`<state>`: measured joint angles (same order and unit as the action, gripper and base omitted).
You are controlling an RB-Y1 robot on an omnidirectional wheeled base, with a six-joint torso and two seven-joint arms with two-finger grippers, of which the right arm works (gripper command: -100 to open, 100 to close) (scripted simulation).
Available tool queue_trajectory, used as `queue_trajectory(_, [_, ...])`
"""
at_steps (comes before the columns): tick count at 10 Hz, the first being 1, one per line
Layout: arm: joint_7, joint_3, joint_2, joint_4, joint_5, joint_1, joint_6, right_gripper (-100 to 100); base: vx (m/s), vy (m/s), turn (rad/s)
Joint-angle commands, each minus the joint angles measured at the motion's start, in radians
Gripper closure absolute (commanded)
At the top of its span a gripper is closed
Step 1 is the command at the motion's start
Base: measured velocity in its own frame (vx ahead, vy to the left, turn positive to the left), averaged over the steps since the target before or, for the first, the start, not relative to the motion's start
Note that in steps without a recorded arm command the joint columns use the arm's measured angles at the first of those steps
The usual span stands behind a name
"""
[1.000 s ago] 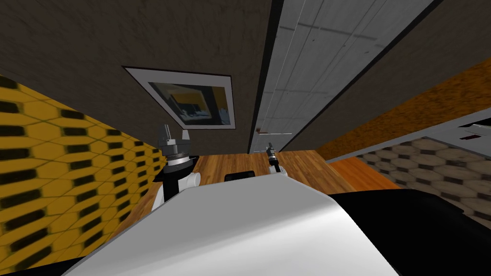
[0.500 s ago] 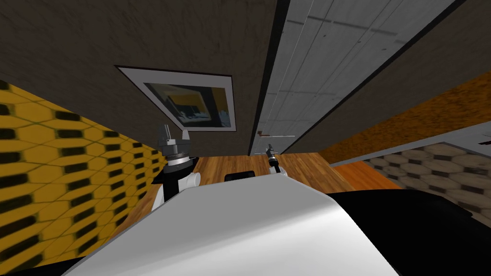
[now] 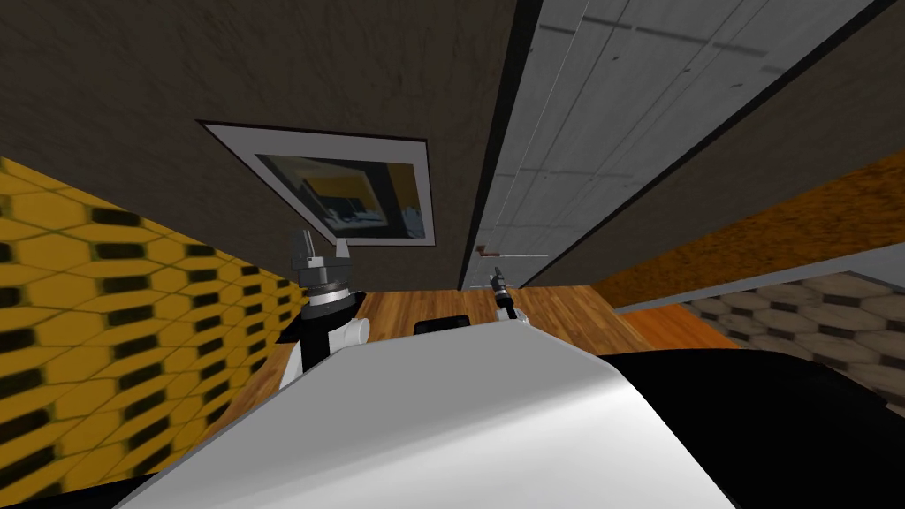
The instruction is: Pull the door open
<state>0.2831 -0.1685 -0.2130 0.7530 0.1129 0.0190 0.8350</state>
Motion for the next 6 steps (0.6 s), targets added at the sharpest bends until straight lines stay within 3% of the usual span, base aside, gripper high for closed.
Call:
queue_trajectory(1, [0.008, -0.003, -0.003, -0.032, 0.003, -0.012, 0.009, -100, 0.110, -0.007, 0.021])
queue_trajectory(2, [0.006, -0.001, -0.002, -0.013, 0.002, -0.004, 0.002, -100, 0.051, 0.000, 0.005])
queue_trajectory(6, [-0.010, -0.065, -0.019, -0.063, -0.041, -0.009, 0.019, -100, 0.174, -0.021, 0.232])
